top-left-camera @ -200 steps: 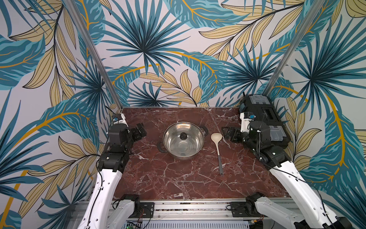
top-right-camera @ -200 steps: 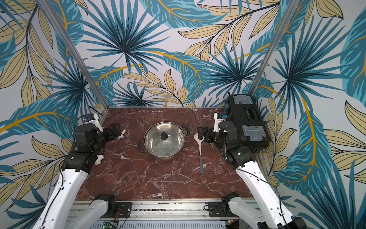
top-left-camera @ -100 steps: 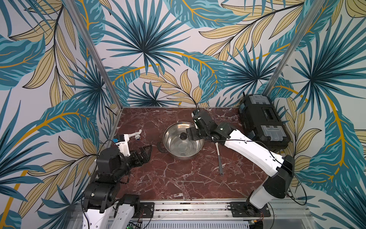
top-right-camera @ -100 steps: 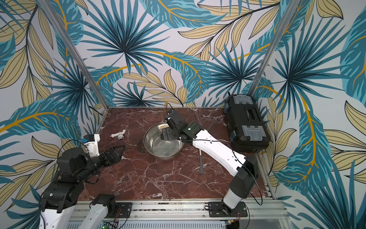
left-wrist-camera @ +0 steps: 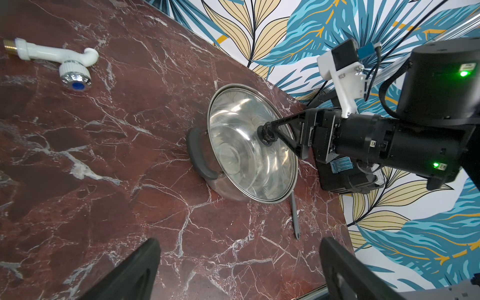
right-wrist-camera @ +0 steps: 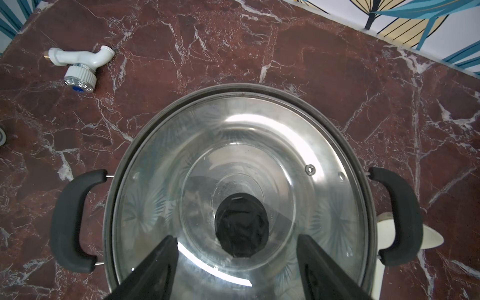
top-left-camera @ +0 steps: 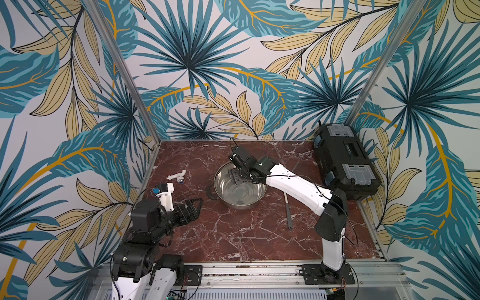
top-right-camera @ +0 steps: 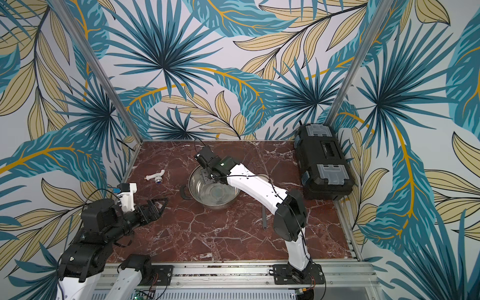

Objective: Stir the soup with a spoon
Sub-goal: Pick up the lid from the pan.

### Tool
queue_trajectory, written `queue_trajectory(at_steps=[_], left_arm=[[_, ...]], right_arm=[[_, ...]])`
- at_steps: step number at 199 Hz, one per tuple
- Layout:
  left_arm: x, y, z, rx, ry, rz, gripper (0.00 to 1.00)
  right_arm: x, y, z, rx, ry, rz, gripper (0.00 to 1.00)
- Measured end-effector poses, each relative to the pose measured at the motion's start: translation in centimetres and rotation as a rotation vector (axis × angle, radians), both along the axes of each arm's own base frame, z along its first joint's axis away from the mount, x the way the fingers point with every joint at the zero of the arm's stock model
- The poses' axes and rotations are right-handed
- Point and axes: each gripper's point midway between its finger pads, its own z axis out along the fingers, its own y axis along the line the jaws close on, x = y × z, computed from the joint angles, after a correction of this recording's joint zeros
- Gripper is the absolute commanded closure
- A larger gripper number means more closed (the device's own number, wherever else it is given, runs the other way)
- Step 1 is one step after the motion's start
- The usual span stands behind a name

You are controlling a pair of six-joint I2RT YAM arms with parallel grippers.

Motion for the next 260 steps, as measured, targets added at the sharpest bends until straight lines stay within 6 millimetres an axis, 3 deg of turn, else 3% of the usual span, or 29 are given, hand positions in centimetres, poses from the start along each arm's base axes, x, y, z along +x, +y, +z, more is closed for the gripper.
queue_trajectory(at_steps=[73, 219, 260], left_arm=[[0.4, -0.6, -0.9, -0.048, 0.021, -0.016, 0.0], [0.3, -0.9, -0.6, -0.084, 0.018, -0.017, 0.0], [0.2, -0.9, -0.6, -0.085, 0.018, -0.018, 0.0]], right_arm=[[0.5, -0.5, -1.7, -0.049, 0.013, -0.03, 0.36], [0.7, -0.3, -3.8, -0.017, 0.057, -0.055, 0.43], [1.1, -0.4, -4.2, 0.009, 0.067, -0.07, 0.49]])
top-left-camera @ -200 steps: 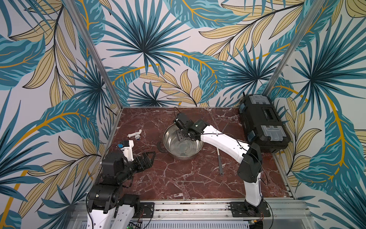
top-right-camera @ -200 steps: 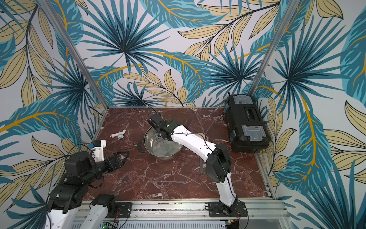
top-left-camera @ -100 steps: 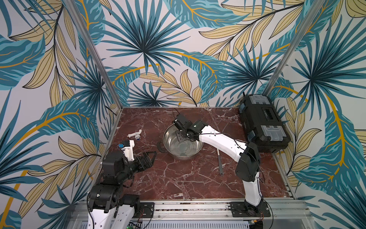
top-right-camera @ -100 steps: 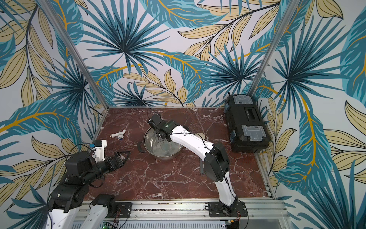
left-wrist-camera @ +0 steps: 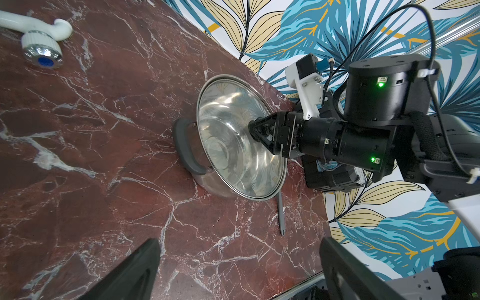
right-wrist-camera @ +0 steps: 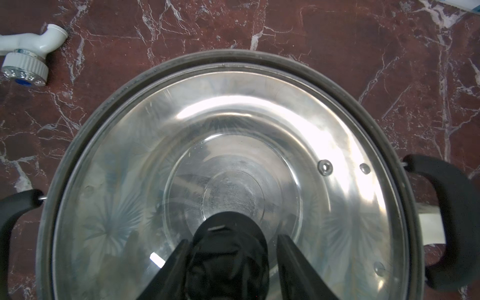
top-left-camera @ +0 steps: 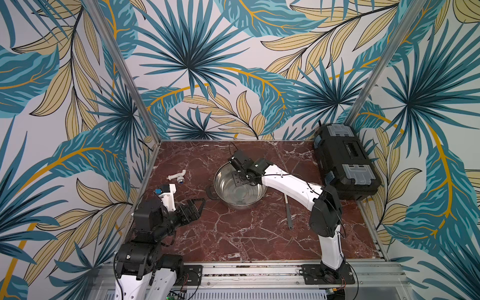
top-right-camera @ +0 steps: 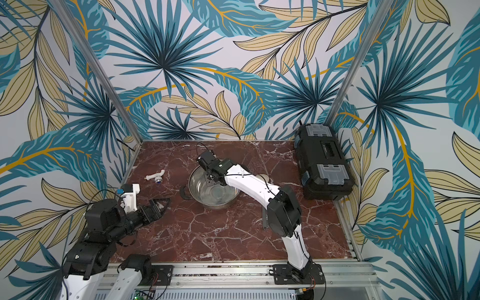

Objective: Stir the soup with a spoon
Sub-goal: Pick up the lid from the pan.

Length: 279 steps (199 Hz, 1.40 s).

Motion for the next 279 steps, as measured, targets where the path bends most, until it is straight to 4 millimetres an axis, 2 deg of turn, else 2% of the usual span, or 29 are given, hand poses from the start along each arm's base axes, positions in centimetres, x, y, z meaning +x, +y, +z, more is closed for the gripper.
queue_trajectory(at_steps=[40, 77, 132, 155, 201, 223, 254, 279], left_arm=[[-0.1, 0.0, -0.4, -0.003, 0.007, 0.002, 0.0], [0.0, 0.0, -0.5, -0.005, 0.012, 0.003, 0.0], [0.0, 0.0, -0.5, -0.015, 0.017, 0.008, 0.0], [0.0, 0.0, -0.5, -0.02, 0.017, 0.011, 0.0], [0.2, 0.0, -0.1, -0.033, 0.008, 0.018, 0.0], [0.3, 0.0, 0.0, -0.041, 0.006, 0.021, 0.0], [0.5, -0.1, 0.7, -0.046, -0.006, 0.022, 0.0], [0.8, -0.2, 0.9, -0.058, -0.008, 0.021, 0.0]], right_arm=[[-0.1, 0.3, 0.0, 0.015, 0.006, 0.001, 0.56], [0.0, 0.2, 0.0, 0.015, 0.006, 0.0, 0.7], [-0.7, -0.1, 0.8, -0.005, 0.002, 0.018, 0.77], [-1.7, -0.6, 3.0, -0.006, -0.02, 0.037, 0.8], [-4.3, -2.0, 11.3, 0.076, -0.147, 0.071, 0.81], [-5.8, -3.7, 13.5, 0.096, -0.19, 0.07, 0.81], [-7.6, -7.6, 13.4, 0.033, -0.209, 0.049, 0.81], [-6.8, -11.5, 13.7, 0.008, -0.212, -0.015, 0.82]])
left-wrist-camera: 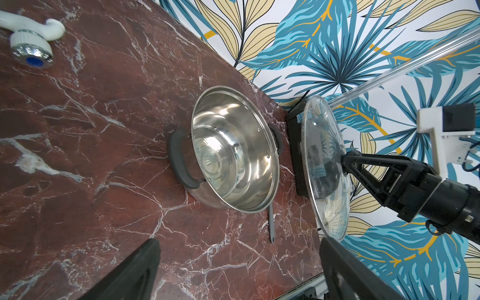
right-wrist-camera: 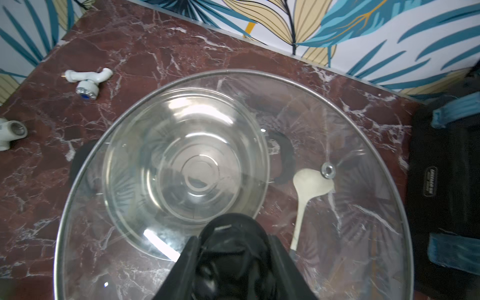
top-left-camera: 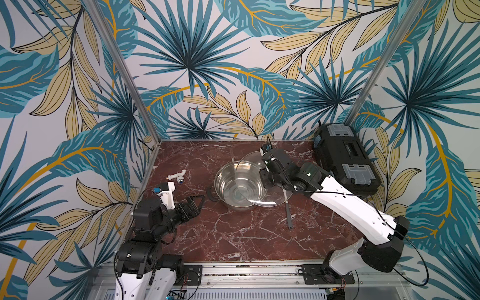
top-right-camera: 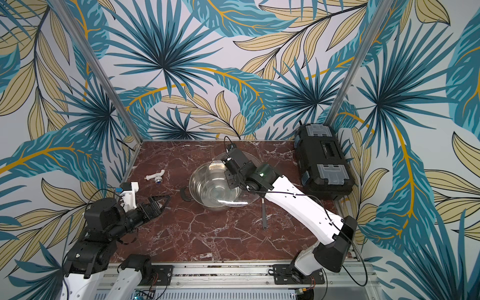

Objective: Stir the soup with a spoon
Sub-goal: Pick up the lid from the pan, then place the lid at the center of the board.

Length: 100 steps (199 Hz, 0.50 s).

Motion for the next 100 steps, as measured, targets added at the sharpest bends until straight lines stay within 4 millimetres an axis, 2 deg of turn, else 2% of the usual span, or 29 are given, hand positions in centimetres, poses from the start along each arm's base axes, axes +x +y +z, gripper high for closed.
queue_trajectory(at_steps=[32, 51, 83, 100], left_arm=[[0.6, -0.1, 0.1, -0.006, 0.0, -0.001, 0.0], [0.9, -0.2, 0.2, -0.013, -0.001, -0.001, 0.0], [1.2, -0.4, 0.7, -0.028, -0.016, -0.007, 0.0], [1.3, -0.5, 0.9, -0.031, -0.025, -0.012, 0.0]], right_arm=[[3.6, -6.4, 0.4, 0.016, -0.007, -0.168, 0.83], [5.6, -9.3, 0.0, 0.024, 0.01, -0.243, 0.83], [10.7, -10.9, -1.7, 0.046, 0.047, -0.311, 0.85], [14.0, -11.2, -3.5, 0.062, 0.067, -0.333, 0.86]])
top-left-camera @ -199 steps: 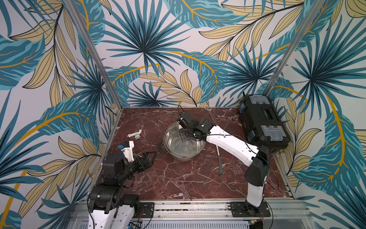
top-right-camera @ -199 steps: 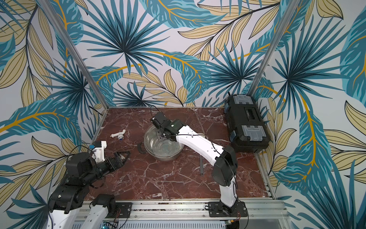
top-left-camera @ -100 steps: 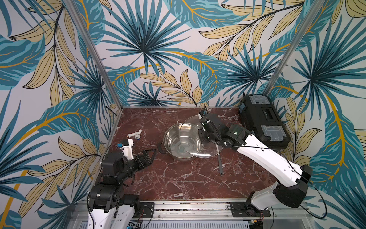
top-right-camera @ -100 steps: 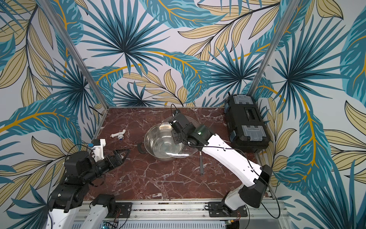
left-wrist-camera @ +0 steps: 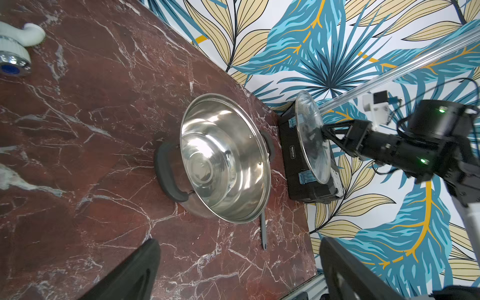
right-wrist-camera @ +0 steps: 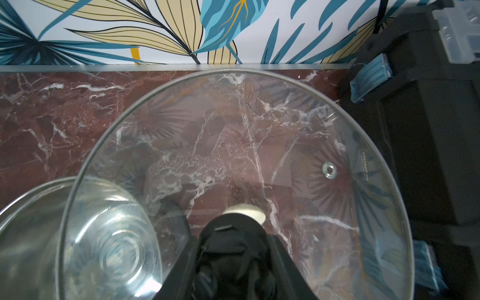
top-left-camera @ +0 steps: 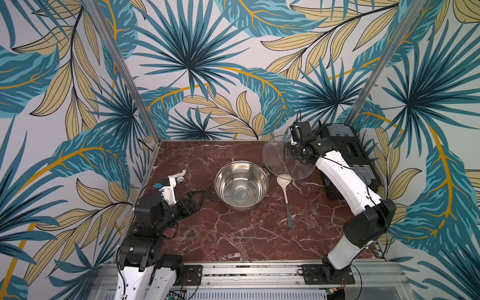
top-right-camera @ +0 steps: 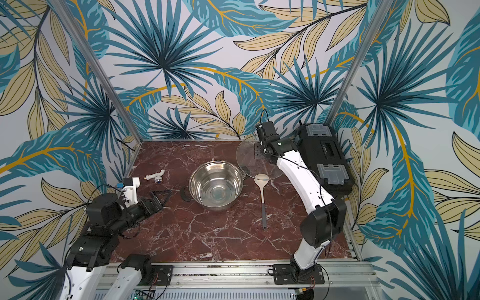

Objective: Stir the soup with a spoon
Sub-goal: Place the lid at the center of the board.

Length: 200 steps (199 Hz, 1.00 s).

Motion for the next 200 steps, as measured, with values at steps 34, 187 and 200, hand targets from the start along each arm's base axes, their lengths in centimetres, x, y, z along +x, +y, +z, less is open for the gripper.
queue_trajectory(at_steps=[34, 187, 200], left_arm=[[0.0, -0.1, 0.1, -0.006, -0.004, -0.007, 0.0], [-0.2, -0.4, 0.8, -0.025, -0.012, -0.016, 0.0], [-0.2, -0.4, 0.8, -0.025, -0.012, -0.016, 0.0]], right_arm=[[5.5, -1.2, -4.4, 0.021, 0.049, -0.046, 0.87], [14.8, -5.9, -14.1, 0.091, 0.102, -0.186, 0.86], [14.8, -5.8, -15.1, 0.093, 0.119, -0.189, 0.87]])
